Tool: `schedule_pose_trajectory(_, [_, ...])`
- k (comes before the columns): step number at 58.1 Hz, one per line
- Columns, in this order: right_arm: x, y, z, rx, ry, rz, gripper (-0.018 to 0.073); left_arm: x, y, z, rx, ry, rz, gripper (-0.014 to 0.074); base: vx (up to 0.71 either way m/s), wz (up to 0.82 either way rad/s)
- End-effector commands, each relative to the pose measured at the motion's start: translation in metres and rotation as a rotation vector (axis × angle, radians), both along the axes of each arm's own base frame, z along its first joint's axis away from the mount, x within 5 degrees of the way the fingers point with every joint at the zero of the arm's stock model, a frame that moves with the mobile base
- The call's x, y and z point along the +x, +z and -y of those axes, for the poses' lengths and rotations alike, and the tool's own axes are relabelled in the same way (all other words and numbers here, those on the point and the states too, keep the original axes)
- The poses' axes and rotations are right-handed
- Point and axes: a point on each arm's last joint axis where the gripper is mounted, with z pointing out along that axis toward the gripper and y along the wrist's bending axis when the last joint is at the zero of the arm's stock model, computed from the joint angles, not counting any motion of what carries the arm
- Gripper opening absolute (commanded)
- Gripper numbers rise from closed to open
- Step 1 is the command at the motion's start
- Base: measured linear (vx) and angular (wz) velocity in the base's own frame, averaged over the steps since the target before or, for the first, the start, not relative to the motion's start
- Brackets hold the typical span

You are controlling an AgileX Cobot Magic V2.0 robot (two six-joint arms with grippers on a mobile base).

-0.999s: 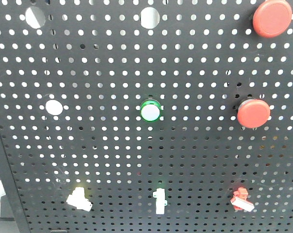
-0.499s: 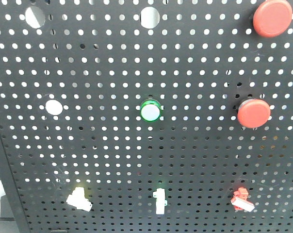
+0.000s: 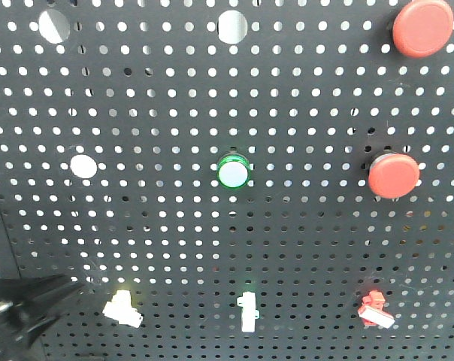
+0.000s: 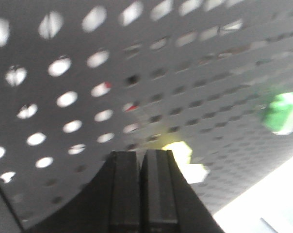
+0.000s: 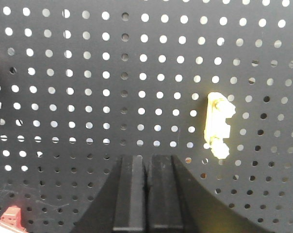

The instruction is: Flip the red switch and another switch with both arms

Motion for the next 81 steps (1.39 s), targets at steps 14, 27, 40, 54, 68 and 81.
schedule_pose_trajectory(14, [-0.001,0.017,0.000,-0.005,-0.001,0.099,-0.0006,0.000,0.008,0.010,-0.037,-0.050,-0.007,0.0003,0.00,0.00])
schedule_pose_trajectory(27, [-0.001,0.016,0.000,-0.008,-0.003,0.093,-0.0006,0.001,0.012,0.013,-0.053,-0.020,0.031,0.0003,0.00,0.00])
schedule_pose_trajectory(40, [0.000,0.013,0.000,-0.008,-0.006,0.054,-0.0006,0.011,0.014,0.023,-0.042,-0.063,-0.001,0.0003,0.00,0.00])
schedule_pose_trajectory(54, [0.000,0.011,0.000,-0.008,-0.007,0.037,-0.0006,0.019,0.015,0.025,-0.047,-0.048,-0.008,0.0003,0.00,0.00])
schedule_pose_trajectory(68, [0.000,0.011,0.000,-0.014,-0.008,0.035,-0.0006,0.014,-0.030,0.017,0.001,0.017,-0.102,0.0003,0.00,0.00])
schedule_pose_trajectory(81, [0.000,0.011,0.000,0.000,-0.004,0.038,-0.0006,0.007,-0.053,0.015,0.032,0.002,-0.173,0.0003,0.00,0.00])
